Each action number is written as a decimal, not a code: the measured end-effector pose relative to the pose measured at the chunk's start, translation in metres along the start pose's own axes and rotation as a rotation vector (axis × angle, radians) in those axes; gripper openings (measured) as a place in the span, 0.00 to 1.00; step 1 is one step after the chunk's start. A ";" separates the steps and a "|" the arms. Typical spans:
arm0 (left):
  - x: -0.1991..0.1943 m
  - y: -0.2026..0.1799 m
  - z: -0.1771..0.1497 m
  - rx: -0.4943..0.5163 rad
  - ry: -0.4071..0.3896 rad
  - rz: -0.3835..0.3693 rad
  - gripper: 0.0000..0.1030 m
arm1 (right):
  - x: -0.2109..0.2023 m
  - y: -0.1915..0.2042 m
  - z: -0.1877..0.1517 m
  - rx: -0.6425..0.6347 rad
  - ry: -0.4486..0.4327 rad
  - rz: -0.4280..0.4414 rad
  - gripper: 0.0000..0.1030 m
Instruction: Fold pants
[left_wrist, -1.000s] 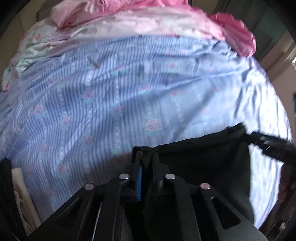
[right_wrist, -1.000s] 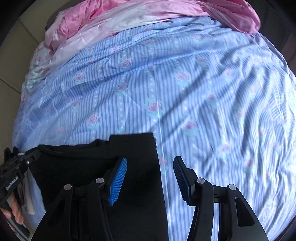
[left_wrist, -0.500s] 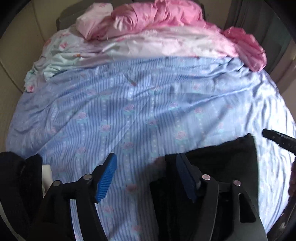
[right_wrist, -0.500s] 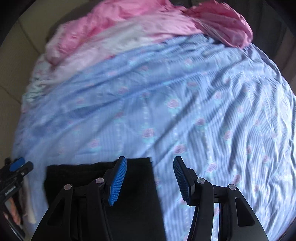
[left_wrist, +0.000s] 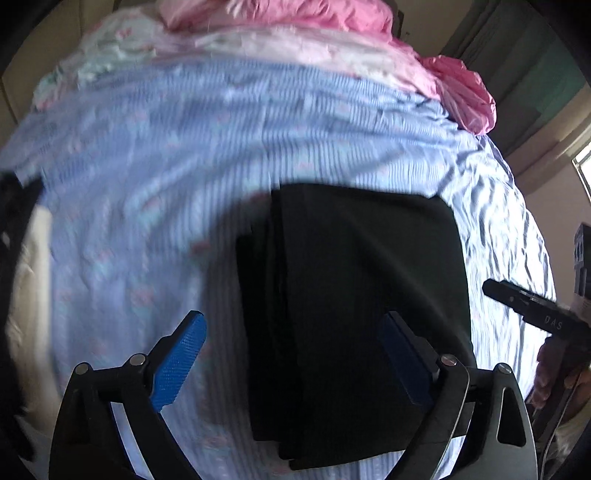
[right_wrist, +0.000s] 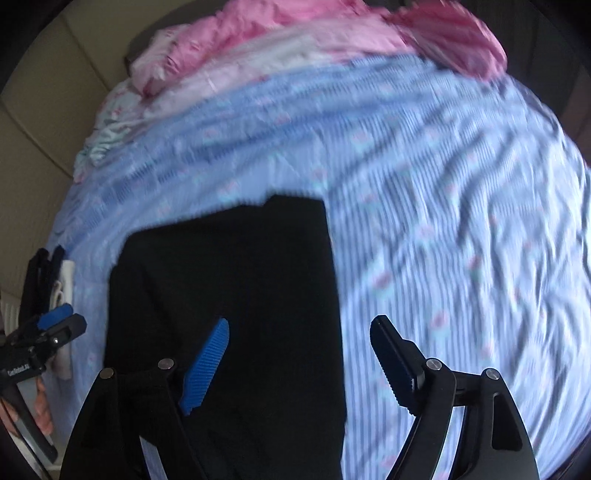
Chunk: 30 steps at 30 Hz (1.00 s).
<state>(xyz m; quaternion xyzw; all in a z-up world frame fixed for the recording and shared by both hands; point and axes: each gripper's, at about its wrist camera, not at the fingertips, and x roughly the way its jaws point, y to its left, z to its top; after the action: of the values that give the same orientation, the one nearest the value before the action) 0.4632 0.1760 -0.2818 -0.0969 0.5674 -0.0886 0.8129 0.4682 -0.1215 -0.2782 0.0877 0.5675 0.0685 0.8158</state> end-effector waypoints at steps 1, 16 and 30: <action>0.007 0.002 -0.002 -0.011 0.015 -0.003 0.93 | 0.004 -0.004 -0.003 0.015 0.008 0.001 0.78; 0.061 0.034 -0.027 -0.189 0.087 -0.070 0.95 | 0.058 -0.014 -0.021 0.061 0.136 0.033 0.78; 0.057 0.044 -0.029 -0.304 0.118 -0.175 0.51 | 0.073 -0.010 -0.016 0.076 0.149 0.025 0.80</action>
<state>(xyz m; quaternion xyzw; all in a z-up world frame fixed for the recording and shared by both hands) 0.4568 0.2020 -0.3541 -0.2622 0.6105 -0.0780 0.7433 0.4784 -0.1146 -0.3531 0.1202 0.6276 0.0633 0.7666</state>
